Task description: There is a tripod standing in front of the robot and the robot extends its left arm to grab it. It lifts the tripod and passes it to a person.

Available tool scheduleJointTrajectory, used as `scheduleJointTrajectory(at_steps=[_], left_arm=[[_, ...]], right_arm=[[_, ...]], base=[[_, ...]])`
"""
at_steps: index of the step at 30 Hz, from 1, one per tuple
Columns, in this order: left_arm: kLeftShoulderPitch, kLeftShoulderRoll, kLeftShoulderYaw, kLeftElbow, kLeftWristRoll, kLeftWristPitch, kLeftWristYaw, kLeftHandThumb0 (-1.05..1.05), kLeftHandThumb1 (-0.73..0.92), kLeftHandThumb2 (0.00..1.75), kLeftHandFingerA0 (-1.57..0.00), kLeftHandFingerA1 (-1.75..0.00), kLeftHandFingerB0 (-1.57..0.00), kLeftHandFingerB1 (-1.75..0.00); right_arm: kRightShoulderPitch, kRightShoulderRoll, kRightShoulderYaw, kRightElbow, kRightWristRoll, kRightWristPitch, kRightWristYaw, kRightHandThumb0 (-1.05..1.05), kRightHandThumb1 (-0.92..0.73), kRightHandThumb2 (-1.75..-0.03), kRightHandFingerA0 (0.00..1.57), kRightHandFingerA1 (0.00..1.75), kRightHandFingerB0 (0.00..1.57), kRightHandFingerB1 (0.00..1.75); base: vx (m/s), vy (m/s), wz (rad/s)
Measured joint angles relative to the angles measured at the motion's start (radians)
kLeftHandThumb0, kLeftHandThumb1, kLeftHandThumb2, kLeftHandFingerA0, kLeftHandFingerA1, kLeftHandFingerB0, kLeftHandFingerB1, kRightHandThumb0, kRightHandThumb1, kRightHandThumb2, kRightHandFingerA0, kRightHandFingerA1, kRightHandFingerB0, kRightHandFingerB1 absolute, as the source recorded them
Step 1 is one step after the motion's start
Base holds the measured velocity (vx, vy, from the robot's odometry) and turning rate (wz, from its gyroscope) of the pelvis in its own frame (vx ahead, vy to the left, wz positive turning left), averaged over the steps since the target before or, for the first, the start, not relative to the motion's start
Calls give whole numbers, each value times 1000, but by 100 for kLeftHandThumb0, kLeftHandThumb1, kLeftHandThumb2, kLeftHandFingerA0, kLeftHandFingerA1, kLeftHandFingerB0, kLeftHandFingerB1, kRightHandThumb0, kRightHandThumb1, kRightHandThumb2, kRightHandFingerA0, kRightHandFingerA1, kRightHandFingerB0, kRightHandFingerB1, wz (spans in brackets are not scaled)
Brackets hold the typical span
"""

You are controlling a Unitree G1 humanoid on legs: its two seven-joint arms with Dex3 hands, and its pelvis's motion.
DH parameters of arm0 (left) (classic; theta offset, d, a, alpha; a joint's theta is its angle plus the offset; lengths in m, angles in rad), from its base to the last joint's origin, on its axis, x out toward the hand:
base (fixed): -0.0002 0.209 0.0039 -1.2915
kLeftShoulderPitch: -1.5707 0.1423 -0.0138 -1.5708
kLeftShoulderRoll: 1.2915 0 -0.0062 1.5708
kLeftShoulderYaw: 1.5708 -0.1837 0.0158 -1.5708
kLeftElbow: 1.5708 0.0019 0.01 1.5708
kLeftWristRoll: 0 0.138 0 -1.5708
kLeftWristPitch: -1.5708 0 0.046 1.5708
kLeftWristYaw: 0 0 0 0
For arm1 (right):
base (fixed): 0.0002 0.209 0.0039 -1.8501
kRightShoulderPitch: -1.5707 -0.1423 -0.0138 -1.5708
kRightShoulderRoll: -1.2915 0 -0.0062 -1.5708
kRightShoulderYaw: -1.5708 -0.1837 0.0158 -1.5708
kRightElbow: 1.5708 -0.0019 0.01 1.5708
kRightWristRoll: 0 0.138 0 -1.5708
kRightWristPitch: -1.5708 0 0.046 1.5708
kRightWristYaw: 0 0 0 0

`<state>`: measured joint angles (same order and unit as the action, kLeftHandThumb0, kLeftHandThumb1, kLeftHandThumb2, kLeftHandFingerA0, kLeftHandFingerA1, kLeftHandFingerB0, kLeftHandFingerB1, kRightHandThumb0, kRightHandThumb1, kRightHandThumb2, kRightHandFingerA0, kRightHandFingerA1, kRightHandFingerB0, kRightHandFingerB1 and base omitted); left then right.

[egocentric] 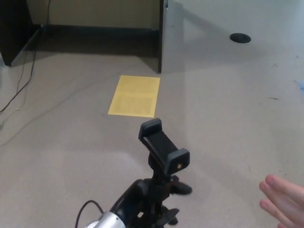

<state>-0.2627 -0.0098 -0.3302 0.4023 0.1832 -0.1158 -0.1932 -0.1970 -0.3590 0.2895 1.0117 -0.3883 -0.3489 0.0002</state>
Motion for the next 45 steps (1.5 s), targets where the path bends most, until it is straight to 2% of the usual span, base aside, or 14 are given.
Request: scheduleJointTrajectory(at_steps=[2, 3, 5, 9, 13, 15, 24, 36, 37, 38, 39, 42, 43, 45], left_arm=[[29, -7, 3, -23, -1, -14, 9, -7, 79, 75, -87, -117, -82, -93], [38, -12, 3, -30, -2, -19, 12, -17, 85, 66, -85, -129, -77, -104], [60, -25, 8, -54, -4, -23, 20, -22, 85, 67, -85, -130, -77, -99], [103, -37, 12, -101, -6, -24, 27, -9, 85, 67, -86, -123, -81, -92], [130, -37, 21, -145, -12, -24, 25, -11, 85, 65, -86, -124, -79, -94], [136, -37, 29, -170, -18, -20, 22, -1, 81, 81, -88, -133, -72, -109], [134, -41, 47, -313, -68, 30, -17, 1, 79, 84, -92, -136, -73, -115], [-71, -73, 0, -556, -104, 217, -84, 0, 77, 76, -102, -124, -79, -108], [-94, -77, -7, -571, -107, 236, -89, 2, 77, 75, -104, -123, -79, -107], [-132, -83, -18, -595, -111, 265, -97, 2, 77, 75, -104, -123, -79, -107], [-159, -90, -24, -606, -114, 285, -103, 1, 77, 75, -105, -121, -80, -106], [-243, -119, -46, -634, -119, 345, -115, -7, 71, 80, -106, -118, -83, -104], [-270, -130, -53, -640, -121, 364, -120, -9, 71, 80, -105, -117, -83, -104], [-325, -153, -66, -664, -125, 403, -128, -10, 70, 81, -107, -119, -83, -106]], right_arm=[[4, 0, 0, 0, 0, 0, 3, -38, -72, -61, 67, 43, 43, 35], [5, 0, 0, 0, 0, 0, 4, -37, -72, -61, 68, 43, 44, 35], [6, -1, 3, 0, -1, 0, 5, -38, -72, -61, 67, 43, 43, 34], [13, -2, 8, 0, -3, 1, 7, -39, -72, -61, 66, 43, 44, 35], [15, -2, 12, -1, -5, 6, 10, -38, -72, -61, 64, 42, 44, 35], [12, -2, 14, -1, -7, 9, 11, -38, -72, -61, 68, 43, 44, 35], [16, -6, 22, -3, -16, 13, 11, -39, -72, -61, 65, 43, 45, 35], [19, -10, 22, -8, -17, 19, 18, -40, -72, -62, 67, 43, 44, 35], [17, -10, 22, -7, -17, 19, 18, -46, -60, -86, 64, 59, 38, 48], [13, -10, 21, -6, -17, 20, 19, -46, -60, -86, 64, 59, 38, 48], [11, -10, 20, -6, -16, 21, 19, -39, -73, -62, 72, 47, 43, 35], [4, -10, 19, -6, -17, 22, 19, -39, -72, -62, 69, 44, 44, 35], [3, -10, 18, -6, -16, 22, 19, -47, -59, -87, 62, 58, 40, 49], [1, -10, 18, -6, -16, 23, 19, -47, -59, -87, 63, 59, 40, 49]], base=[[0, 0, 0], [0, 0, 0], [0, 0, 0], [0, 0, 0], [0, 0, 0], [0, 0, 0], [0, 0, 0], [0, 0, 0], [0, 0, 0], [0, 0, 0], [0, 0, 0], [0, 0, 0], [0, 0, 0], [0, 0, 0]])
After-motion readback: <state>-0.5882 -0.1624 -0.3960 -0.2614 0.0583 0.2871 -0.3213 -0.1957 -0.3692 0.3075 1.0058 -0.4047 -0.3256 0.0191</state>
